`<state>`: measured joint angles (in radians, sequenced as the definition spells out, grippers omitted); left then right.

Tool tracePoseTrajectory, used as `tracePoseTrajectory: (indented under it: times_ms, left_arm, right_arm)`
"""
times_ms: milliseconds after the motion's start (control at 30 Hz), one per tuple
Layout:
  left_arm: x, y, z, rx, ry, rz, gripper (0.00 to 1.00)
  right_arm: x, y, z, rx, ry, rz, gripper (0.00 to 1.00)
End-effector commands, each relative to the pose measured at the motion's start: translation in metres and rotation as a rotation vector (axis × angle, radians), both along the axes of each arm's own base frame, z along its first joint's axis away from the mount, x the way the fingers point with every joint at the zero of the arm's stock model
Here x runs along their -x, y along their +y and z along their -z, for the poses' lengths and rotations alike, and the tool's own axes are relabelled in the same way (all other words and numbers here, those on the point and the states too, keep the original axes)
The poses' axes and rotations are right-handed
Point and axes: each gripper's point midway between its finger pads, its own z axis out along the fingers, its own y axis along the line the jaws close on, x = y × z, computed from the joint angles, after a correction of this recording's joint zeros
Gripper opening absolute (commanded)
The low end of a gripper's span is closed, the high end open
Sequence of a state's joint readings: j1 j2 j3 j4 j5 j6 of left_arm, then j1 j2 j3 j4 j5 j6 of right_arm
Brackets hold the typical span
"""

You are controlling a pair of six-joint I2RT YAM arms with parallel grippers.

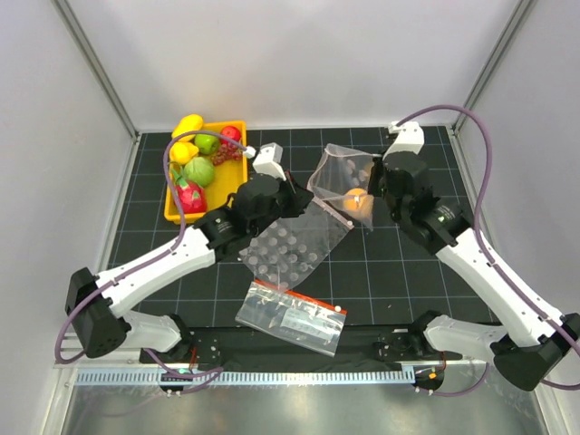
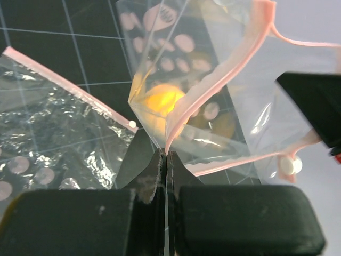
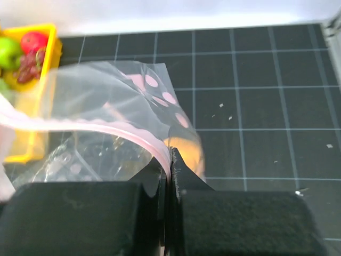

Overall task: Place the food in the zip-top bag and seal the zipper
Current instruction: Adjust the zipper food storage bag at the center of the board.

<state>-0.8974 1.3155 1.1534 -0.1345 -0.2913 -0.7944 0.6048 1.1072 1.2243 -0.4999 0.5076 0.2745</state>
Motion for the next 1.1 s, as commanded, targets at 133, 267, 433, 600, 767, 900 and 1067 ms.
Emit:
tracePoseTrajectory:
  times_ms: [133,267,433,600,767,900,1067]
  left_arm:
    - [-0.004,-0.003,0.041,-0.119,0.03,0.027,0.01]
    - [-0.011,-0.001,0.075,-0.191,0.049,0.021,0.0]
    - [-0.017,0.007,0.103,-0.272,0.065,0.016,0.0]
    - [-0.02,0.018,0.109,-0.29,0.045,-0.005,0.0]
    - [-0.026,0.025,0.103,-0.256,0.017,-0.019,0.0]
    - [-0.028,0.027,0.1,-0.247,0.016,-0.017,0.0]
    - [-0.029,0.025,0.093,-0.23,0.004,-0.016,0.0]
  right_arm:
    - [0.003,-0.035,0.005,0.151,0.002,0.149,0.01]
    - [-0.007,-0.018,0.043,0.202,0.072,0.127,0.01]
    - [-0.006,-0.003,0.063,0.195,0.102,0.099,0.12]
    - [-0.003,0.002,0.068,0.167,0.102,0.065,0.32]
    - [-0.002,0.006,0.072,0.159,0.11,0.047,0.37]
    - [0.0,0.011,0.072,0.138,0.113,0.015,0.5]
    - [0.003,0.016,0.072,0.112,0.113,-0.019,0.64]
